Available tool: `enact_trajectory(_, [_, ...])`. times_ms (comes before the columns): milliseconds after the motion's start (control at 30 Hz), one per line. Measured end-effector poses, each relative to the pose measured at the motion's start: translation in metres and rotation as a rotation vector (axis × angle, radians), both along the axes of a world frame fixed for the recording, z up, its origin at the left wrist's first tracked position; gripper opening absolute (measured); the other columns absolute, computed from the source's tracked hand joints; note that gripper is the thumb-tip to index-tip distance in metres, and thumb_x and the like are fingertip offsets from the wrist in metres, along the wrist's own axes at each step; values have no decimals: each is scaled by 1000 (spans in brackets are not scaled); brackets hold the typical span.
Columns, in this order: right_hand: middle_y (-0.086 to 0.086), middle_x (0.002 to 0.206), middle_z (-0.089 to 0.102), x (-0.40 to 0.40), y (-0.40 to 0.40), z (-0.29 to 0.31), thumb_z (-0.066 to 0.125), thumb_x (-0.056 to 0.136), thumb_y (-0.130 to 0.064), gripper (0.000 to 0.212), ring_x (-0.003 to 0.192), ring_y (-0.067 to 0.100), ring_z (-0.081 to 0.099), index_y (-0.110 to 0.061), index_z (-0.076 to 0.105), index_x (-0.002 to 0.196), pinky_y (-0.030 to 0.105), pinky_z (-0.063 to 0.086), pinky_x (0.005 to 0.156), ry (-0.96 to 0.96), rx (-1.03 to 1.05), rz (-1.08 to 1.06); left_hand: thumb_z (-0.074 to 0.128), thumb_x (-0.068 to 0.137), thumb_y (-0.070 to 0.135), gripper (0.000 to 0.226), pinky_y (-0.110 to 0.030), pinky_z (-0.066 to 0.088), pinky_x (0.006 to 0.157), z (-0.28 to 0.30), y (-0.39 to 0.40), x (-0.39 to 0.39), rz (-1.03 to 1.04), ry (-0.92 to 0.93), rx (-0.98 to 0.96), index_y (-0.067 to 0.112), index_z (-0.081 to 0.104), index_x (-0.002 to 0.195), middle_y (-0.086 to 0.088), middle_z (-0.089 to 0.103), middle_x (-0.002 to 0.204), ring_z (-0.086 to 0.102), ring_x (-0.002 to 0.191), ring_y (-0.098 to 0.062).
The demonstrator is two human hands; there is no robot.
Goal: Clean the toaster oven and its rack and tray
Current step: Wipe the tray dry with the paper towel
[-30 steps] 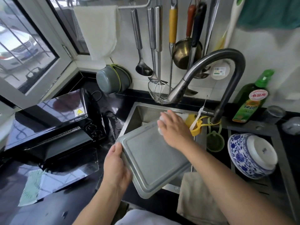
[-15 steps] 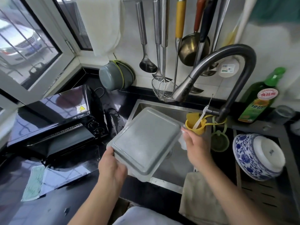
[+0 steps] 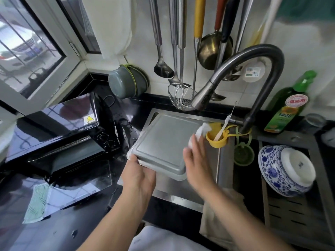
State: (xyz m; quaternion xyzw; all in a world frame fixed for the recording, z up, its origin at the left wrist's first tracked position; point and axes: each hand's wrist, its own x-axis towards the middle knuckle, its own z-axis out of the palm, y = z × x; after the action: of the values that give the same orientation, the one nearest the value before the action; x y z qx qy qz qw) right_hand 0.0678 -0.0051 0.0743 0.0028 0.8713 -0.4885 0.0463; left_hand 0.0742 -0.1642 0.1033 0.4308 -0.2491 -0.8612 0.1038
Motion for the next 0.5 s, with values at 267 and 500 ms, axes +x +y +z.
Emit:
enact_trajectory(267, [1,158,35,50,-30,20,27,105,-50,59,152,19,15,-12,47,145,44,22,120,541,492,612,42,109,35,52,-60,49,106,-8,-25,4,-118,-22,61,-7,49,140,-33,62,131,66,116,-47])
enact_trajectory(500, [-3,165,12,0,-40,28,27,103,-54,65,152,20,-12,-18,22,157,43,3,124,580,544,870,33,108,54,68,-47,51,107,35,-15,27,-416,113,6,-2,61,133,-23,68,131,69,119,-34])
